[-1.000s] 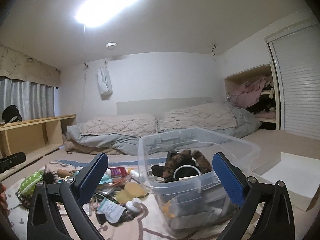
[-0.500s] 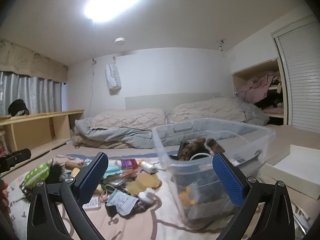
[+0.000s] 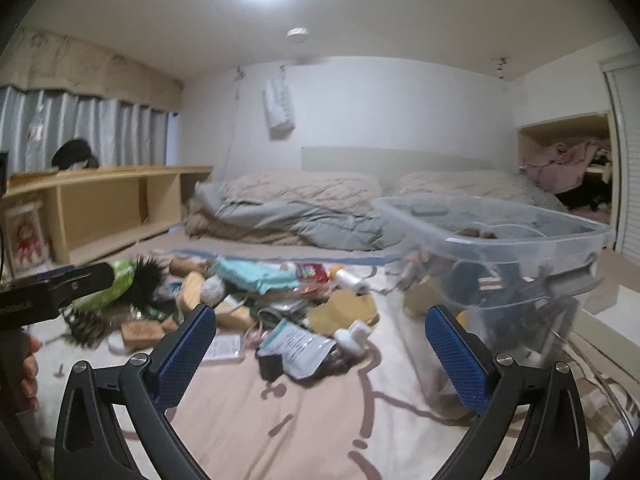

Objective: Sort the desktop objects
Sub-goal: 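Withdraw the open right tool from the bin toward the clutter, then lower the right tool to the small black cup while the left tool approaches the clear case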

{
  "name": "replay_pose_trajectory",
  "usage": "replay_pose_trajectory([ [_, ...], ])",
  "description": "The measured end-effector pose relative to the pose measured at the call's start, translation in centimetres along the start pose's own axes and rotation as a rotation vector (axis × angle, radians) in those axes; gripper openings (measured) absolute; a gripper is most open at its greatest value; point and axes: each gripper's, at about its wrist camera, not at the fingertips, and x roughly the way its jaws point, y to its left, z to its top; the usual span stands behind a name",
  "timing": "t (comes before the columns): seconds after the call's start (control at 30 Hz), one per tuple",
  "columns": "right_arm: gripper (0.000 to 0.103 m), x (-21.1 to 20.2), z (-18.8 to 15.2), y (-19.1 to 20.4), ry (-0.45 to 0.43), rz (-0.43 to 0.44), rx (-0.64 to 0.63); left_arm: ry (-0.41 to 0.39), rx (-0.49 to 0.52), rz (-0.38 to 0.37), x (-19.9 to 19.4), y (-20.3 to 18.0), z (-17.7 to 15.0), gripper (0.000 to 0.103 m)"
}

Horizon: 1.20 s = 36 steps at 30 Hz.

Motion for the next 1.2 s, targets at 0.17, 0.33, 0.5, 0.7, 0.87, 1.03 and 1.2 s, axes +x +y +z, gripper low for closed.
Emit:
replay_pose_trajectory([
  [0.17,0.103,0.9,-0.6,0.5,0.051,0.008,-0.016,0.018,-0.019,0.017,0.7,0.5,-0.5,0.103],
  [0.33,0.103,2.2,-1.3,0.5,0.125,0.003,-0.014,0.062,-0.053,0.028,1.9,1.3,-1.3,0.103],
  [0.5,0.103,4.2,-2.0,0.7,0.216,0.016,-0.027,0.106,-0.059,0.035,3.1,1.3,-2.1,0.102],
  [0.7,0.103,6.7,-2.4,1.1,0.271,0.032,-0.027,0.130,-0.055,0.048,4.1,1.0,-2.5,0.102],
  [0.87,0.074,9.2,-2.5,0.5,0.326,0.078,0.023,0.145,-0.076,0.054,4.8,1.5,-2.4,0.098],
  [1.03,0.051,12.1,-2.7,-0.2,0.377,0.096,0.081,0.165,-0.087,0.052,6.3,1.7,-2.2,0.093],
  [1.2,0.048,14.8,-2.7,-0.1,0.397,0.116,0.106,0.194,-0.080,0.032,8.3,1.5,-2.0,0.087],
])
